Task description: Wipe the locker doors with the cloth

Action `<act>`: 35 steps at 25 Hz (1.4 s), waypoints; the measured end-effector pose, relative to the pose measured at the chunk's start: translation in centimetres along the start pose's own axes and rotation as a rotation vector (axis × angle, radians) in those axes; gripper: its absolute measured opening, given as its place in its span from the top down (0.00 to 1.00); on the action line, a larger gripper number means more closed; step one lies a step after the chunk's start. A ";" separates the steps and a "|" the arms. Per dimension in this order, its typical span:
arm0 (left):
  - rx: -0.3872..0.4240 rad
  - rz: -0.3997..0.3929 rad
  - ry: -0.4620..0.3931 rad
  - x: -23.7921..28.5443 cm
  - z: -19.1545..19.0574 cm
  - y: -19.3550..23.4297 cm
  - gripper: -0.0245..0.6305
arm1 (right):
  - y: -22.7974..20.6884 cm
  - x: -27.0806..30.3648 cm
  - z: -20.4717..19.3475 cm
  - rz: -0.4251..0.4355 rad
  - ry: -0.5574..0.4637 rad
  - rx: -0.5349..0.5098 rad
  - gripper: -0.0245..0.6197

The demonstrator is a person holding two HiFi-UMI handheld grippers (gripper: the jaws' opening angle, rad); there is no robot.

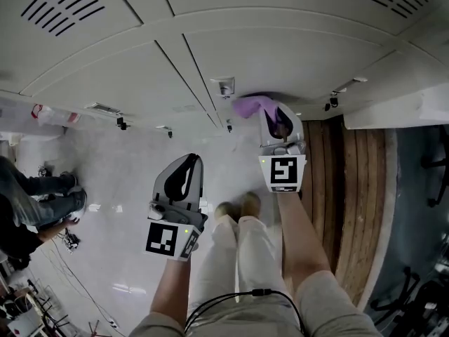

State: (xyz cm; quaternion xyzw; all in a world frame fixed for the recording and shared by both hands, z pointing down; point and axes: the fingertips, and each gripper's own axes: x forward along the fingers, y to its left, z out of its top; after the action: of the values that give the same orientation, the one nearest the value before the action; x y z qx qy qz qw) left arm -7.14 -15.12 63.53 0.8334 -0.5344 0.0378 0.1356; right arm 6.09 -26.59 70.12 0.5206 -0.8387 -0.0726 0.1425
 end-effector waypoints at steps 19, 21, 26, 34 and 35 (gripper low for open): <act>-0.018 0.076 0.030 -1.8 -3.1 3.3 0.93 | 8.6 5.3 -3.0 0.162 0.084 -0.066 0.86; -0.017 0.058 0.030 -1.2 -3.0 2.6 0.93 | 7.6 4.9 -3.1 0.152 0.085 -0.060 0.86; -0.018 0.014 0.034 0.1 -2.7 0.7 0.93 | 3.3 3.4 -4.1 0.075 0.113 -0.033 0.86; -0.008 -0.033 0.048 1.2 -3.0 -1.5 0.93 | -5.9 0.6 -9.2 -0.103 0.219 0.049 0.85; -0.006 -0.035 0.048 1.2 -3.0 -1.5 0.93 | -6.7 0.3 -9.6 -0.116 0.230 0.048 0.85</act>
State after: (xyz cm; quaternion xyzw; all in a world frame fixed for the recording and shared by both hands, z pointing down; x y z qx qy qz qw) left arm -4.98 -14.82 66.33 0.8410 -0.5167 0.0538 0.1516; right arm 14.73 -29.63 77.49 0.5763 -0.7868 -0.0005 0.2210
